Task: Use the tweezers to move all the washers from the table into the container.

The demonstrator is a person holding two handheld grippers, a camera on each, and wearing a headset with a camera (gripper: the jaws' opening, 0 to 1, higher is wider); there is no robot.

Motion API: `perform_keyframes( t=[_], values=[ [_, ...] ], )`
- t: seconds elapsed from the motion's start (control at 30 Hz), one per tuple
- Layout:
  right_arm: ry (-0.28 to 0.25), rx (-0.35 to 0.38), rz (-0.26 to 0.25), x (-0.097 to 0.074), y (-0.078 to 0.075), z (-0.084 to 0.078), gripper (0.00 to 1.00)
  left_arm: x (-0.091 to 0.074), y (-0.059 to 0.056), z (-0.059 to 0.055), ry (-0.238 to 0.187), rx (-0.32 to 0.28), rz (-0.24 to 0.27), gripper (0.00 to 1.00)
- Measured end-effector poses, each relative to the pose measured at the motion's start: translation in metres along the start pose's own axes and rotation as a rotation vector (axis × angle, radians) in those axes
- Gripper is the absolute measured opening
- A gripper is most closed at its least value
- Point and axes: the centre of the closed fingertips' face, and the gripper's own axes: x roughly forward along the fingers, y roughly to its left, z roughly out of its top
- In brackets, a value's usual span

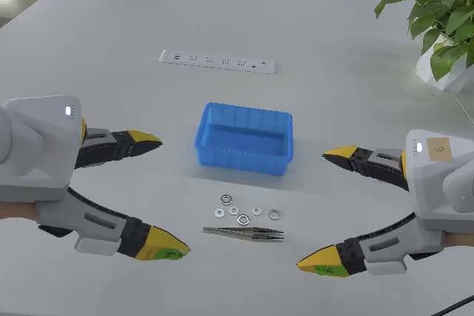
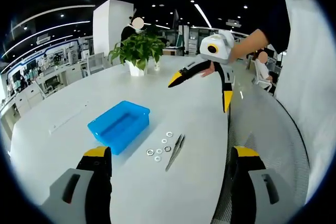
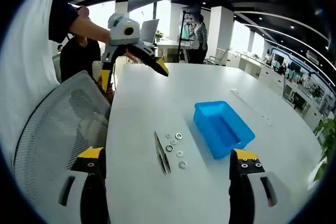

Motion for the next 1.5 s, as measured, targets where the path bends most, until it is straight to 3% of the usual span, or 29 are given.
perform_keyframes(
  t=[0.93,1.5],
  values=[
    [0.001,0.006,-0.015,-0.001,-0.004,0.0,0.97,0.003,-0.007,-0.013,0.048,0.018,-0.022,0.99],
    [-0.004,0.013,-0.022,-0.001,-0.007,0.0,0.97,0.005,-0.008,-0.011,0.039,0.015,-0.022,0.99]
  ],
)
